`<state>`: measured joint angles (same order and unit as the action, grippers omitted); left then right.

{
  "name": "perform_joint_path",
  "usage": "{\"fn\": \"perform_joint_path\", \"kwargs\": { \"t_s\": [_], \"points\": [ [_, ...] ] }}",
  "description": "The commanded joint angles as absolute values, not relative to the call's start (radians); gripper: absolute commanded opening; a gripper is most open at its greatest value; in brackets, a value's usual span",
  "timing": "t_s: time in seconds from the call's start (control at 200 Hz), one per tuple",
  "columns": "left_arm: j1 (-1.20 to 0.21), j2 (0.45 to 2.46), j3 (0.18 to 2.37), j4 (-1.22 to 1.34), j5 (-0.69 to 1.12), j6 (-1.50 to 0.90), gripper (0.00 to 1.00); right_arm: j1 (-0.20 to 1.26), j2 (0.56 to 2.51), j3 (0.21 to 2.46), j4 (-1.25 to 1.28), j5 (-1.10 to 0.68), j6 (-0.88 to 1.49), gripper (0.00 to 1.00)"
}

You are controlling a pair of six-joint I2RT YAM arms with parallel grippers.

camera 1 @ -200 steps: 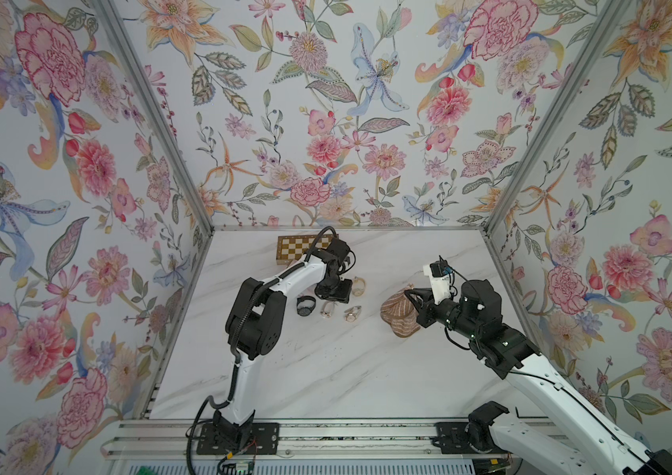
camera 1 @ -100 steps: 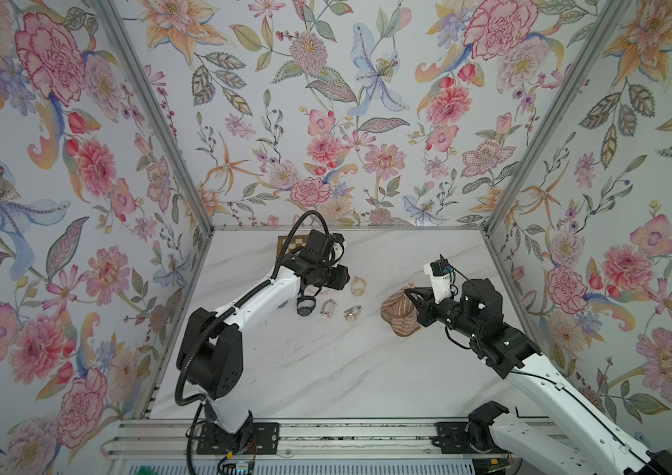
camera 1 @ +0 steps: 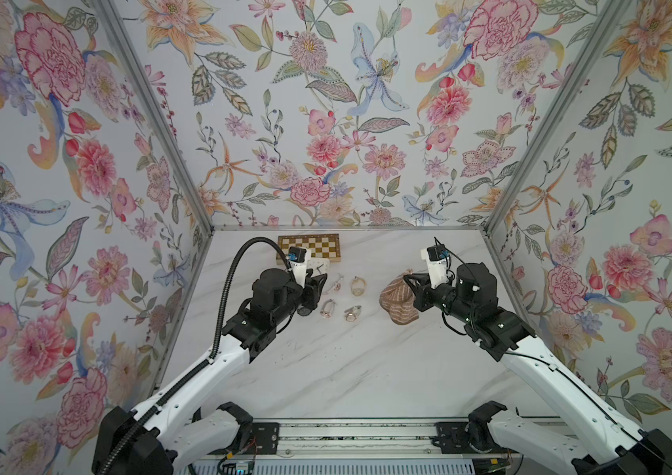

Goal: Wipe the watch dial
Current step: Place the cleaning item at the center of the board.

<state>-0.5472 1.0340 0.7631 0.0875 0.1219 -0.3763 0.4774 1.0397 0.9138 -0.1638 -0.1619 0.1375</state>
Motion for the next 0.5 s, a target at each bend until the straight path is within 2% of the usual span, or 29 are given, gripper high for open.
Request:
{"fn": "perform_joint_path", "kwargs": {
  "t_s": [0.0, 0.115, 0.32, 0.495],
  "points": [
    [-0.529, 0.949, 0.687, 0.195, 0.034, -0.335, 0.46, 0.448, 1.093, 0.958, -0.115, -0.113, 0.106, 0.00],
    [-0.525, 0.863, 0.627, 0.196, -0.029, -0.332, 0.51, 0.393, 1.168, 0.969, -0.071, -0.105, 0.100, 0.00],
    [-0.520, 0.737, 0.554, 0.163, -0.163, -0.319, 0.67, 0.275, 1.333, 0.978, 0.030, -0.095, 0.133, 0.00],
    [-0.513, 0.667, 0.539, 0.126, -0.212, -0.295, 0.71, 0.198, 1.515, 0.991, 0.149, -0.053, 0.148, 0.00]
  ]
}}
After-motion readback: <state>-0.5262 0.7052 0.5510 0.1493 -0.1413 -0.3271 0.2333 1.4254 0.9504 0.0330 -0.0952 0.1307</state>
